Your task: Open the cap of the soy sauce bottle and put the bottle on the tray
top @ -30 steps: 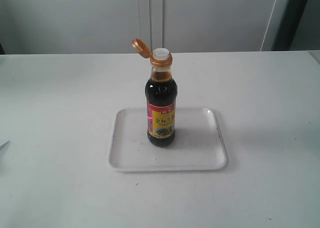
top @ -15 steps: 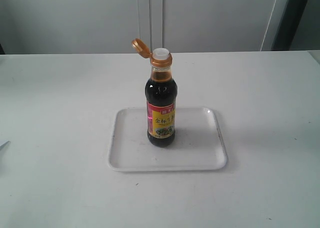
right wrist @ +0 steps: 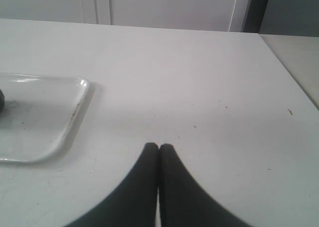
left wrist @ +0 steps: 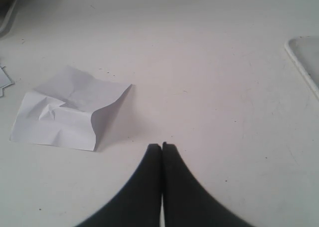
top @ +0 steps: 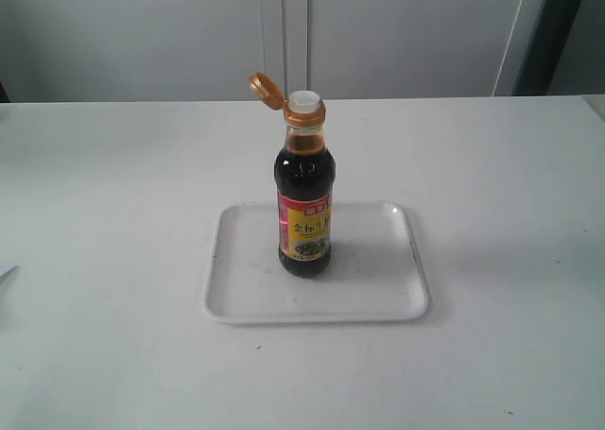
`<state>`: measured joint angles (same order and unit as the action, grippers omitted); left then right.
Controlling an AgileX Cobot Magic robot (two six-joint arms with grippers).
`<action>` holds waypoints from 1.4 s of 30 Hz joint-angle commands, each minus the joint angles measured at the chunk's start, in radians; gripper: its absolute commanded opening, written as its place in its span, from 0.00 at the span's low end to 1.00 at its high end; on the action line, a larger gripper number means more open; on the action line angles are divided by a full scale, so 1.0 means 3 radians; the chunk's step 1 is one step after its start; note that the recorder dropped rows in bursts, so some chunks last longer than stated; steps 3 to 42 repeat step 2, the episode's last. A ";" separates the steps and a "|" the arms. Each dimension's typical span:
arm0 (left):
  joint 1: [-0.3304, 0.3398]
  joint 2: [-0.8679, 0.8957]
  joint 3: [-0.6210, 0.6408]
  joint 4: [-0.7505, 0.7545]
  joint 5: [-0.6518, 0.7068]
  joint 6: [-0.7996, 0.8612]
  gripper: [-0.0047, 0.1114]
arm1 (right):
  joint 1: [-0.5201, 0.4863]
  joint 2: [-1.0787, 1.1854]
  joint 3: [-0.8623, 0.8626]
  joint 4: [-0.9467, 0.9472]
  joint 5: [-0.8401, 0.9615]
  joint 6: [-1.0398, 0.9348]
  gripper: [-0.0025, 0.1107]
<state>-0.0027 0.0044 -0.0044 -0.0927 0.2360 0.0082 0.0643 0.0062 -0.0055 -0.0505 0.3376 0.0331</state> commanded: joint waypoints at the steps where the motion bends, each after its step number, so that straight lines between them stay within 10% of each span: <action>1: 0.0009 -0.0015 0.0015 -0.0063 -0.0011 -0.0027 0.04 | -0.0012 -0.0021 0.0018 -0.0009 -0.0007 -0.0039 0.02; 42: 0.0009 -0.0015 0.0015 -0.0063 -0.0011 -0.0027 0.04 | -0.0012 -0.0021 0.0018 -0.0002 -0.0007 -0.0039 0.02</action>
